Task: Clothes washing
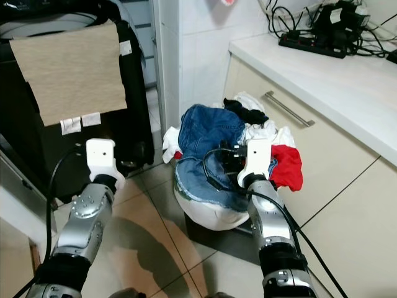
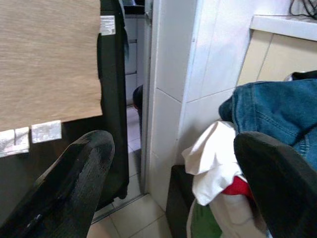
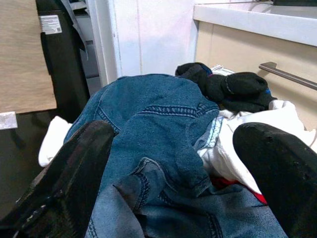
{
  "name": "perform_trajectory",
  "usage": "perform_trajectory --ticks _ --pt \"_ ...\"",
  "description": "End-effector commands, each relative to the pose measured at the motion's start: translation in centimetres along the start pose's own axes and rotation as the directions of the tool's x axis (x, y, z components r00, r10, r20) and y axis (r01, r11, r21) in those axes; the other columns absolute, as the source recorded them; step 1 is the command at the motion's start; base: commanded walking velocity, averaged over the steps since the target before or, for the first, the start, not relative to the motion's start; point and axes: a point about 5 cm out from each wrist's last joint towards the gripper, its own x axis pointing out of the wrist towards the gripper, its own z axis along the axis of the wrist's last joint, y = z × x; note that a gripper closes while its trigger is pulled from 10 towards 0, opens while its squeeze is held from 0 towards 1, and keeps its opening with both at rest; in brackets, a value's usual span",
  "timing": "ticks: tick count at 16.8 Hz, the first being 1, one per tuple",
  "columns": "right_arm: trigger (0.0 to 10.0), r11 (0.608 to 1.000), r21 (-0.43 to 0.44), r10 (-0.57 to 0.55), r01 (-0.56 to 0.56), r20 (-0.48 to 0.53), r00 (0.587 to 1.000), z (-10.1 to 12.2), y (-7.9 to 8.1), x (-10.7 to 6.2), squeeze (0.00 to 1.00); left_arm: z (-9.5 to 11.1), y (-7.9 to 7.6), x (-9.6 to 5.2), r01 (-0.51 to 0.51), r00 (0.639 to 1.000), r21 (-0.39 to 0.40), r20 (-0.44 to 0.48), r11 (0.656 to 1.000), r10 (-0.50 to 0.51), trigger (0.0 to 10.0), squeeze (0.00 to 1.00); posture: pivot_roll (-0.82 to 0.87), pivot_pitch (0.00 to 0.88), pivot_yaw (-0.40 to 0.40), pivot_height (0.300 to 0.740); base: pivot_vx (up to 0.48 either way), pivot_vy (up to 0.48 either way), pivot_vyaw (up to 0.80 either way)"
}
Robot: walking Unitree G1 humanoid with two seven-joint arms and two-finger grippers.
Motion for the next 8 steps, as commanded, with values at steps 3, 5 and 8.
perform_trajectory --ticks 3,5,8 --pt "10.0 1.0 0.002 0.002 -0.002 -0.004 1.0 -0.21 -0.32 0.11 0.0 0.41 -0.73 -0.14 0.018 0.999 0.005 0.027 1.0 -0.018 10.0 0.0 0.01 0.0 -0.042 0.74 0.0 0.0 0.0" --pt "10.0 1.0 -0.003 -0.003 0.003 0.004 1.0 -0.17 -0.35 0.18 0.0 0.56 -0.63 -0.14 0.019 0.999 0.011 0.038 1.0 -0.02 10.0 0.0 0.01 0.0 -0.042 0.74 0.0 0.0 0.0" --pt "10.0 1.0 -0.017 -0.024 0.024 0.027 0.999 0.16 -0.59 0.16 0.0 0.98 -0.5 -0.09 0.025 0.998 0.008 0.06 1.0 -0.025 10.0 0.0 0.01 0.0 -0.035 0.74 0.32 0.0 0.0"
